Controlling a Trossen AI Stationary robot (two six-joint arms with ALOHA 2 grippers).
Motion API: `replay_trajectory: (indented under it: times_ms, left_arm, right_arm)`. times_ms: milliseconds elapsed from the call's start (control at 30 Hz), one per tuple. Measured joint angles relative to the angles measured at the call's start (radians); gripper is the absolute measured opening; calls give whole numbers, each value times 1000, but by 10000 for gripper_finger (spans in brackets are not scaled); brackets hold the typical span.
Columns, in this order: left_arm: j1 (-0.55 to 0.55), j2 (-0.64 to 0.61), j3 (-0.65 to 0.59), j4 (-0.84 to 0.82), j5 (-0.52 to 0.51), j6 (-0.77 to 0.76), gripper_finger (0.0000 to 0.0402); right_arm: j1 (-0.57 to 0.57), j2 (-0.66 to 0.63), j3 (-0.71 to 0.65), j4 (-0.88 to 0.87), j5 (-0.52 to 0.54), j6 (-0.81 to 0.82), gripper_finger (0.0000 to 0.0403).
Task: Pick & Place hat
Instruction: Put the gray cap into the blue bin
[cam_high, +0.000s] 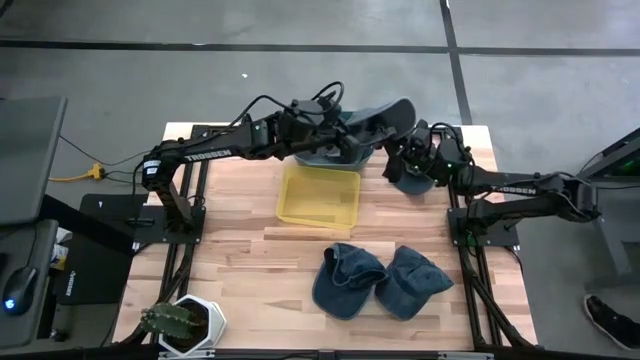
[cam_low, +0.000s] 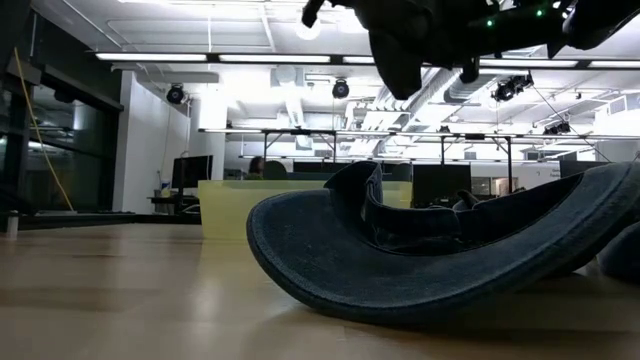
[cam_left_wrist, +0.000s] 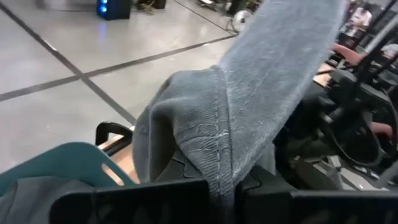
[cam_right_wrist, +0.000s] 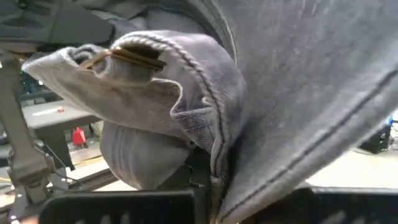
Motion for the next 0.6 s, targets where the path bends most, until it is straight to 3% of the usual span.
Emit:
replay_trajectory:
  times_ms: [267, 600]
  left_arm:
    - [0, 0, 0, 9, 17, 39, 1]
    - [0, -11, 85, -3, 49, 82, 1]
  right_arm:
    - [-65, -17, 0, -80, -44, 49, 28]
    - [-118, -17, 2, -94, -69, 126, 28]
